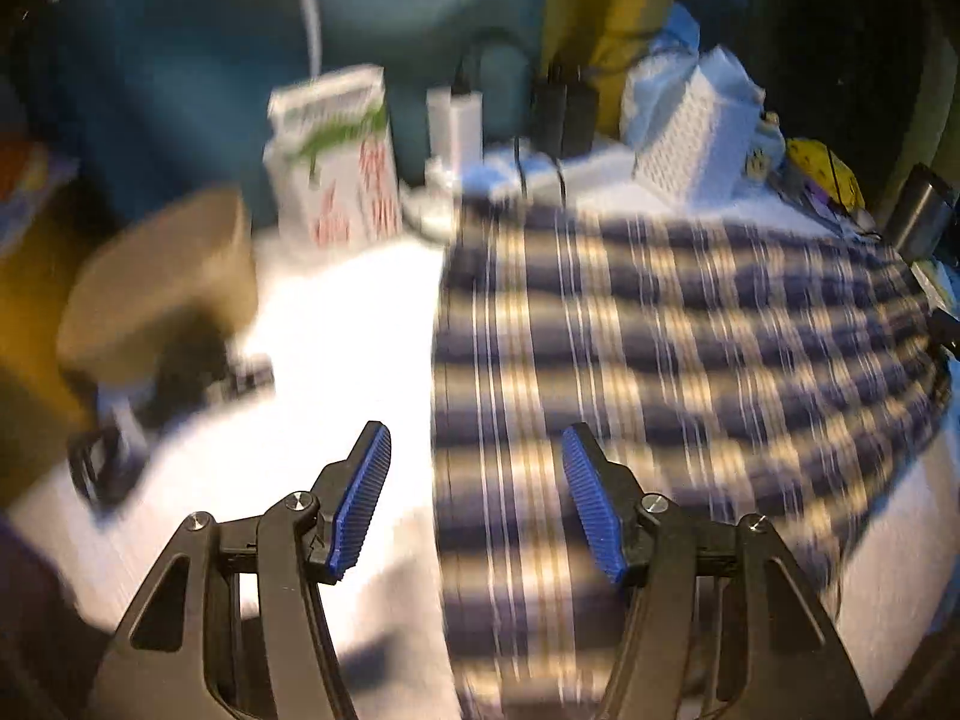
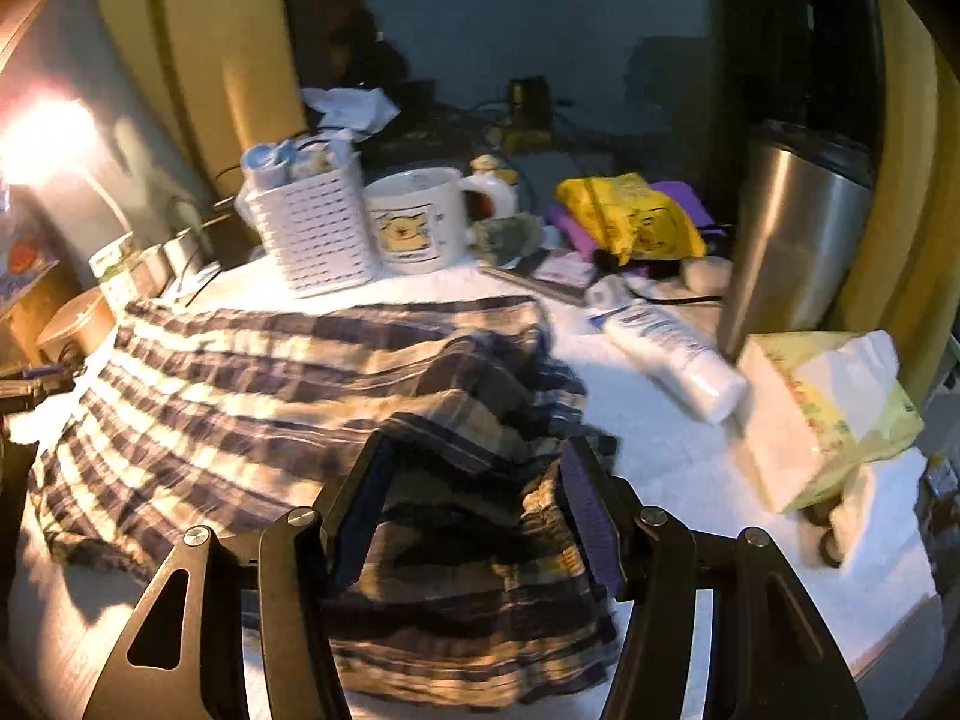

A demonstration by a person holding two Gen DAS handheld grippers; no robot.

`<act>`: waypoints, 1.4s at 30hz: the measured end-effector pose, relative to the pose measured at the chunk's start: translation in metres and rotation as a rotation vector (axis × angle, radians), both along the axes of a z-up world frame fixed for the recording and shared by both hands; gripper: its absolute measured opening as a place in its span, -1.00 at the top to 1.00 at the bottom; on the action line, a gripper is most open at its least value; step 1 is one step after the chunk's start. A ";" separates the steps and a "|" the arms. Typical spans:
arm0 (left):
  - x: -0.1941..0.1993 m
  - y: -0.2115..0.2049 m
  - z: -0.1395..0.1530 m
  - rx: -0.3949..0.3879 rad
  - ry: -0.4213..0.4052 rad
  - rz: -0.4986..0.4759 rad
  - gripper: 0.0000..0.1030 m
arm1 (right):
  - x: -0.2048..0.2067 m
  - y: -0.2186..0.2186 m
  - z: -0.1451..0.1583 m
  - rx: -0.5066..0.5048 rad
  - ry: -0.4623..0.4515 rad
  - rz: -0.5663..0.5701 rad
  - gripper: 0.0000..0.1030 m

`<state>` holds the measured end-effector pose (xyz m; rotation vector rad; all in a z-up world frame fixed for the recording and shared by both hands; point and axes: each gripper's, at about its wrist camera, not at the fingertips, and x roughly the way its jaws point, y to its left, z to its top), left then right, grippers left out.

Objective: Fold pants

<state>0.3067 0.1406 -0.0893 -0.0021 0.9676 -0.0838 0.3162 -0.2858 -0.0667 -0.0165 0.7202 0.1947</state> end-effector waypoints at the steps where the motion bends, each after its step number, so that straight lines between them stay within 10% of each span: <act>1: -0.010 0.003 -0.006 -0.018 0.018 0.009 -0.16 | -0.001 0.003 -0.001 0.005 0.004 0.007 -0.17; 18: -0.064 0.007 -0.019 0.032 -0.051 0.064 0.18 | -0.033 0.004 0.003 -0.023 -0.003 -0.067 -0.17; 25: -0.098 -0.028 0.033 -0.133 -0.207 -0.077 -0.08 | -0.047 -0.019 -0.002 -0.007 0.024 -0.131 -0.17; 33: -0.081 -0.104 -0.001 -0.132 -0.108 -0.232 -0.19 | -0.050 -0.041 -0.016 0.132 0.083 -0.160 -0.49; 41: -0.088 -0.112 -0.024 -0.092 -0.007 -0.183 -0.19 | -0.052 -0.040 -0.043 0.204 0.138 -0.169 -0.46; 42: -0.093 -0.113 -0.023 -0.083 -0.005 -0.181 -0.19 | -0.052 -0.039 -0.042 0.196 0.135 -0.171 -0.22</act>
